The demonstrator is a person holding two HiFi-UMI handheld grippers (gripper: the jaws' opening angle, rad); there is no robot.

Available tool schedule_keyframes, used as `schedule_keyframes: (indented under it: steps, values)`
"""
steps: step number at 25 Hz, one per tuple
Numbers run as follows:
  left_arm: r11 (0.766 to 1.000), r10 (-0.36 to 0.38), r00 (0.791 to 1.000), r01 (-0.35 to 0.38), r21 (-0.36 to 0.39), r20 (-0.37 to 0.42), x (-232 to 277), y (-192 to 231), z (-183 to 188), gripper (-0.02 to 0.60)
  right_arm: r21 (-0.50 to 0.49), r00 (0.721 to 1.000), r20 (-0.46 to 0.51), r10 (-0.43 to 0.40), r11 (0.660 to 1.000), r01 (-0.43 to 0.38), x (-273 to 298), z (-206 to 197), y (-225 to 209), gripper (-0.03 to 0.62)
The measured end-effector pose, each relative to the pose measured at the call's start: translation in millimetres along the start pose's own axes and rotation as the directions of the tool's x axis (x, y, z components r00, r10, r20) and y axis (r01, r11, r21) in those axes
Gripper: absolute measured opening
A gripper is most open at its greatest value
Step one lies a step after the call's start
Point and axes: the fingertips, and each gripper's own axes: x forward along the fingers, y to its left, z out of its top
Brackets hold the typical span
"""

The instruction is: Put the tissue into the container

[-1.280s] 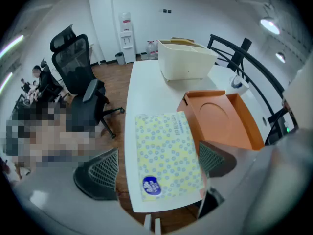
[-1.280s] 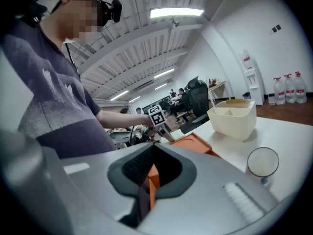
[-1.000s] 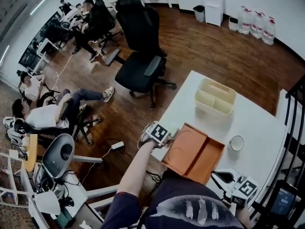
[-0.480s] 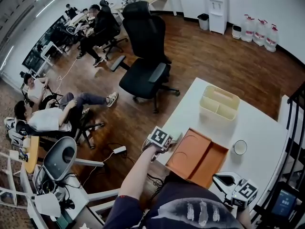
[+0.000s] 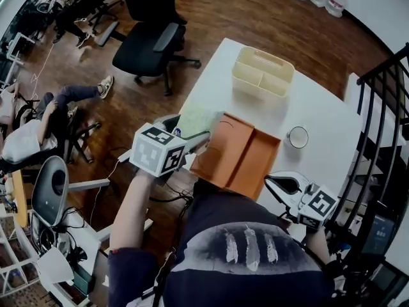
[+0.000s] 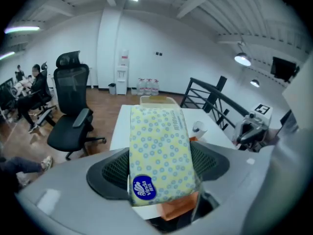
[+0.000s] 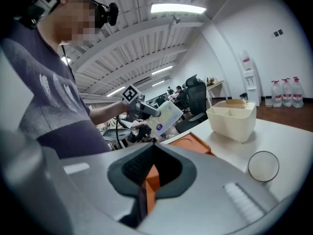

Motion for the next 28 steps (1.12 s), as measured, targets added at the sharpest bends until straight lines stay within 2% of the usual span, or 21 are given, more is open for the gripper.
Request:
schedule_keyframes:
  steps: [2, 5, 8, 10, 12, 16, 20, 22, 24, 28]
  values:
    - [0.993, -0.113, 0.992, 0.114, -0.015, 0.050, -1.4, -39.4, 12.5, 0.391, -0.009, 1.000, 0.001, -0.008, 1.000, 0.008, -1.5, 3.0, -1.4, 0.003]
    - [0.952, -0.287, 0.956, 0.291, -0.092, 0.059, 21.6, -95.2, 6.4, 0.391, -0.034, 0.999, -0.005, -0.041, 0.999, 0.040, -9.2, 6.2, -10.3, 0.003]
    - [0.904, -0.407, 0.913, 0.397, -0.162, -0.033, 59.9, -141.9, -22.7, 0.392, -0.021, 0.996, 0.007, -0.084, 0.996, 0.085, -23.5, 7.0, -17.4, 0.003]
    - [0.893, -0.430, 0.897, 0.407, -0.192, -0.099, 86.1, -160.5, -42.4, 0.392, -0.017, 0.994, 0.010, -0.105, 0.994, 0.105, -32.2, 3.8, -20.5, 0.003]
    - [0.894, -0.420, 0.897, 0.383, -0.234, -0.136, 109.1, -169.8, -56.0, 0.391, -0.016, 0.993, 0.012, -0.114, 0.993, 0.114, -39.1, -0.6, -21.8, 0.003]
    - [0.908, -0.368, 0.913, 0.313, -0.279, -0.174, 137.6, -180.3, -70.1, 0.393, -0.007, 0.994, 0.018, -0.104, 0.994, 0.105, -52.8, -9.7, -21.6, 0.003]
    - [0.956, -0.231, 0.953, 0.184, -0.230, -0.198, 151.1, -171.1, -76.6, 0.396, 0.008, 0.995, 0.031, -0.090, 0.996, 0.090, -64.9, -14.6, -24.5, 0.003]
    - [0.972, -0.164, 0.964, 0.121, -0.204, -0.211, 156.9, -169.6, -81.0, 0.402, 0.013, 0.996, 0.035, -0.084, 0.996, 0.083, -72.3, -17.8, -28.5, 0.003]
    - [0.975, -0.141, 0.970, 0.100, -0.201, -0.200, 162.0, -175.5, -81.1, 0.412, 0.018, 0.997, 0.035, -0.073, 0.997, 0.072, -78.0, -19.9, -31.4, 0.003]
    - [0.968, -0.163, 0.971, 0.123, -0.220, -0.174, 160.5, -190.7, -78.4, 0.428, 0.007, 0.999, 0.038, -0.037, 0.999, 0.037, -85.3, -20.7, -34.9, 0.003]
